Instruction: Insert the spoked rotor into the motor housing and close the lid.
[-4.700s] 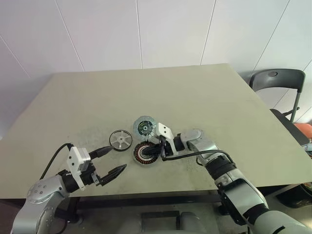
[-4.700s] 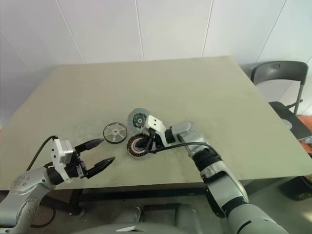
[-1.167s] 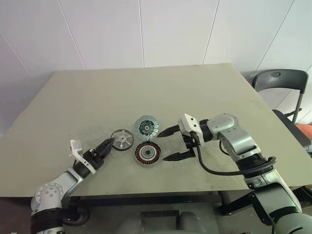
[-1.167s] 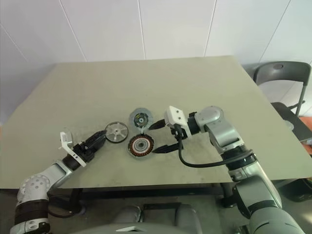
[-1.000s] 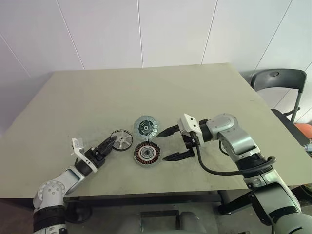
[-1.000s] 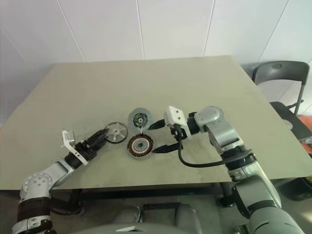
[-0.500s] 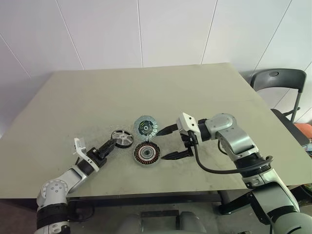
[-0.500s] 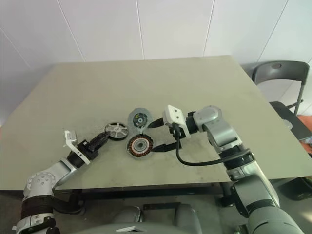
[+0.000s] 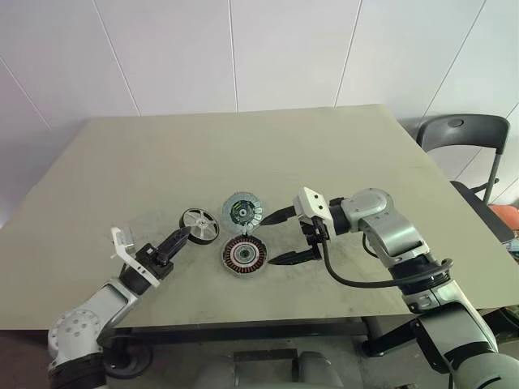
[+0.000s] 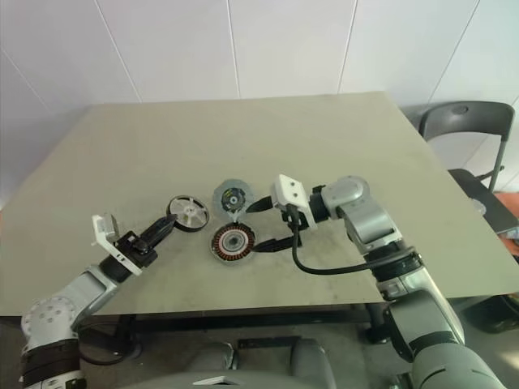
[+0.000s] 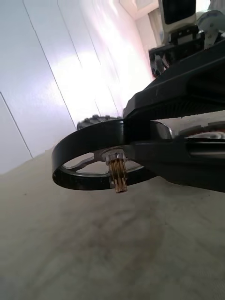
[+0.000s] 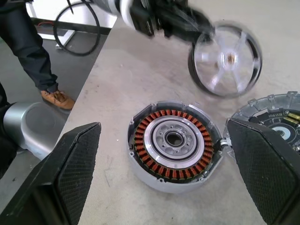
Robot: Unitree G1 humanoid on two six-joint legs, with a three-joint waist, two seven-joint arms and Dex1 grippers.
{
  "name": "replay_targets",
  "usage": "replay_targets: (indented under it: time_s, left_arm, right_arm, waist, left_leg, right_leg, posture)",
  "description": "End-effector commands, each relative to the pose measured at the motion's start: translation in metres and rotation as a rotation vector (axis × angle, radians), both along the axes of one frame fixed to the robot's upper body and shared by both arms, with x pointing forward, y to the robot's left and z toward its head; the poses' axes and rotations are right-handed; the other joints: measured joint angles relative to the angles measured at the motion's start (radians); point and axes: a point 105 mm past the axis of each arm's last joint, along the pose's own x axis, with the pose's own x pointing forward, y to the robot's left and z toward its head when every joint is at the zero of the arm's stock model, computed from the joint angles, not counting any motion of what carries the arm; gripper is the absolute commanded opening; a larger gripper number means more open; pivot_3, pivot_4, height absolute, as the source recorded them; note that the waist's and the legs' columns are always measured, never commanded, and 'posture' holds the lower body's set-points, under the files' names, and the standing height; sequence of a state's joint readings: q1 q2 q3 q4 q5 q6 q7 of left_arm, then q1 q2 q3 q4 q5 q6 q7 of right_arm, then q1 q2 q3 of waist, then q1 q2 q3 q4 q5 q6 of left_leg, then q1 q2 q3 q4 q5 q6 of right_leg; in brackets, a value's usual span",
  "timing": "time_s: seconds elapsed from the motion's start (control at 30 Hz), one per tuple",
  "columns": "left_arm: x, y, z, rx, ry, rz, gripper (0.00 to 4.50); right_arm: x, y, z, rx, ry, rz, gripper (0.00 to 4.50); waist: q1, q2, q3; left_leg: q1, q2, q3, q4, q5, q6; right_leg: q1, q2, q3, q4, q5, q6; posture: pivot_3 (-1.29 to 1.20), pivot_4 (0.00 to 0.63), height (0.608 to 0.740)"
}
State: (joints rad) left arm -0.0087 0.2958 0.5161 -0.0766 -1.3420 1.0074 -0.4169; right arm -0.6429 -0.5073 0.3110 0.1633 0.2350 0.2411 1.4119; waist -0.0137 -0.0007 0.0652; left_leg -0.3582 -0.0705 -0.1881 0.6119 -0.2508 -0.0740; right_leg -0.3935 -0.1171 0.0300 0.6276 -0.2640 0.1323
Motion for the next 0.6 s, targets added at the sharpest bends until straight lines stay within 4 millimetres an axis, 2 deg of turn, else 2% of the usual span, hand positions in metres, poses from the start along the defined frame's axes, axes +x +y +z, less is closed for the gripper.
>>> replay_targets:
  time_s: [0.03, 0.17, 0.23, 0.3, 0.43, 0.6]
  left_arm:
    - [-0.008, -0.002, 0.042, -0.04, -0.136, -0.033, 0.31]
    - [-0.018, -0.018, 0.065, -0.101, -0.191, -0.127, 0.27]
    - [-0.021, -0.026, 0.072, -0.144, -0.203, -0.169, 0.02]
    - [-0.02, -0.034, 0.075, -0.179, -0.197, -0.202, 0.02]
    - [-0.012, -0.046, 0.064, -0.213, -0.143, -0.225, 0.02]
    - [0.004, -0.042, 0.049, -0.205, -0.096, -0.169, 0.02]
  right_arm:
    - [0.001, 0.001, 0.008, 0.015, -0.035, 0.004, 4.5]
    - [0.002, 0.002, 0.008, 0.016, -0.037, 0.005, 4.5]
    - [0.002, 0.003, 0.008, 0.016, -0.037, 0.004, 4.5]
    - [0.002, 0.002, 0.008, 0.014, -0.04, 0.002, 4.5]
    - [0.003, -0.001, 0.007, 0.006, -0.044, -0.01, 4.5]
    - [0.004, -0.004, 0.008, 0.007, -0.041, -0.027, 4.5]
  waist:
    - [0.001, 0.0, 0.0]
    - [0.002, 0.0, 0.0]
    - [0.002, 0.0, 0.0]
    - [0.003, 0.0, 0.0]
    - [0.003, 0.0, 0.0]
    - [0.002, 0.0, 0.0]
  left_leg:
    - [0.0, 0.0, 0.0, 0.0, 0.0, 0.0]
    - [0.0, 0.0, 0.0, 0.0, 0.0, 0.0]
    - [0.0, 0.0, 0.0, 0.0, 0.0, 0.0]
    - [0.0, 0.0, 0.0, 0.0, 0.0, 0.0]
    - [0.0, 0.0, 0.0, 0.0, 0.0, 0.0]
    - [0.0, 0.0, 0.001, 0.0, 0.0, 0.0]
  right_leg:
    - [0.0, 0.0, 0.0, 0.0, 0.0, 0.0]
    - [0.0, 0.0, 0.0, 0.0, 0.0, -0.001]
    - [0.001, 0.0, 0.0, -0.001, 0.0, -0.001]
    - [0.0, 0.0, 0.0, -0.001, 0.0, -0.001]
    - [0.001, 0.0, 0.0, -0.001, 0.0, -0.002]
    - [0.0, 0.0, 0.0, -0.001, 0.0, -0.002]
  posture:
    - [0.0, 0.0, 0.74]
    - [0.0, 0.0, 0.74]
    - [0.0, 0.0, 0.74]
    - [0.0, 0.0, 0.74]
    - [0.0, 0.0, 0.74]
    - [0.0, 0.0, 0.74]
